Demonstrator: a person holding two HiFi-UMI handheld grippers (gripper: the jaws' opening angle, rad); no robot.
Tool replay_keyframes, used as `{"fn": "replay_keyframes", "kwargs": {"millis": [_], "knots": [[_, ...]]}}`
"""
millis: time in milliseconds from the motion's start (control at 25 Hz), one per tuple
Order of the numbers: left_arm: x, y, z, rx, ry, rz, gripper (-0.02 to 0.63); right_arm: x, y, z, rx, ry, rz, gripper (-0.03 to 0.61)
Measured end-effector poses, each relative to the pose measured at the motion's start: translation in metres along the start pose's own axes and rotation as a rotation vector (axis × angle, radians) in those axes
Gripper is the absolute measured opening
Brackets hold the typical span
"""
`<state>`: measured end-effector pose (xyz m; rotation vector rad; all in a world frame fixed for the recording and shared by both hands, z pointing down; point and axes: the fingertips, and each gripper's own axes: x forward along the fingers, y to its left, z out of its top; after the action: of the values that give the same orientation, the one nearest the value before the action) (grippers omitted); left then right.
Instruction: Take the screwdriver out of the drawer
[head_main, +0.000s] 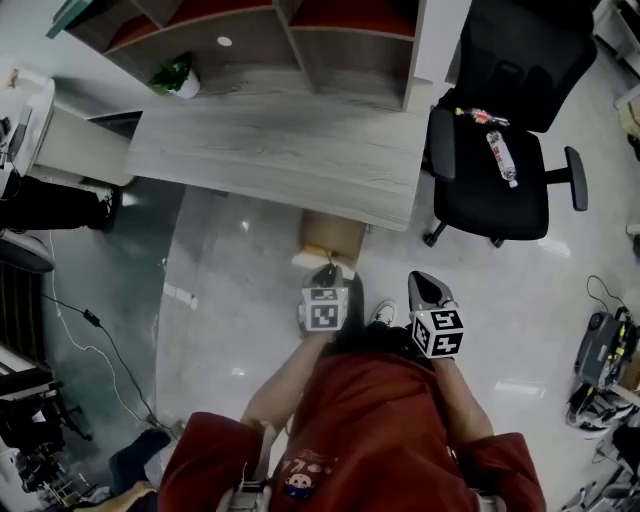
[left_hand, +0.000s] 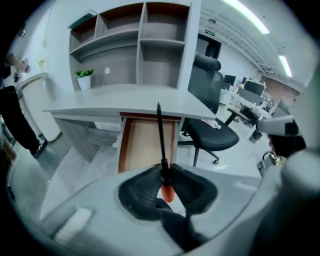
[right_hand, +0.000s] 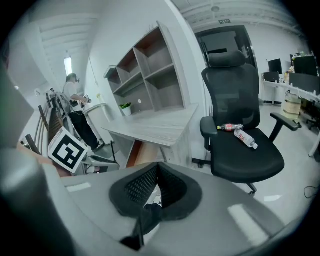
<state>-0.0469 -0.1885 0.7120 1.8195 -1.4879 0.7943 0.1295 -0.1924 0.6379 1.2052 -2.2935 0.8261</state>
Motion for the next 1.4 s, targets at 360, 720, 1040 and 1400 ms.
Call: {"fn": "replay_keyframes", "kwargs": {"millis": [360, 720, 1040, 1400], "knots": [[-0.047, -0.028, 0.022, 0.041, -0.089, -0.024, 0.055, -0.030, -0.012, 0.011, -0.021, -0.059, -0.029, 0.000], [-0.080, -0.056, 0.046, 0.083, -0.175, -0.055, 0.055, -0.066, -0.031, 0.027, -0.070, -0.089, -0.078, 0.000], [-0.109, -0.071, 0.069, 0.137, -0.249, -0.057, 0.055, -0.083, -0.035, 0.034, -0.080, -0.138, -0.130, 0.000], [-0.113, -0.078, 0.081, 0.192, -0.314, -0.039, 0.055, -0.084, -0.037, 0.047, -0.116, -0.182, -0.148, 0.000]]}}
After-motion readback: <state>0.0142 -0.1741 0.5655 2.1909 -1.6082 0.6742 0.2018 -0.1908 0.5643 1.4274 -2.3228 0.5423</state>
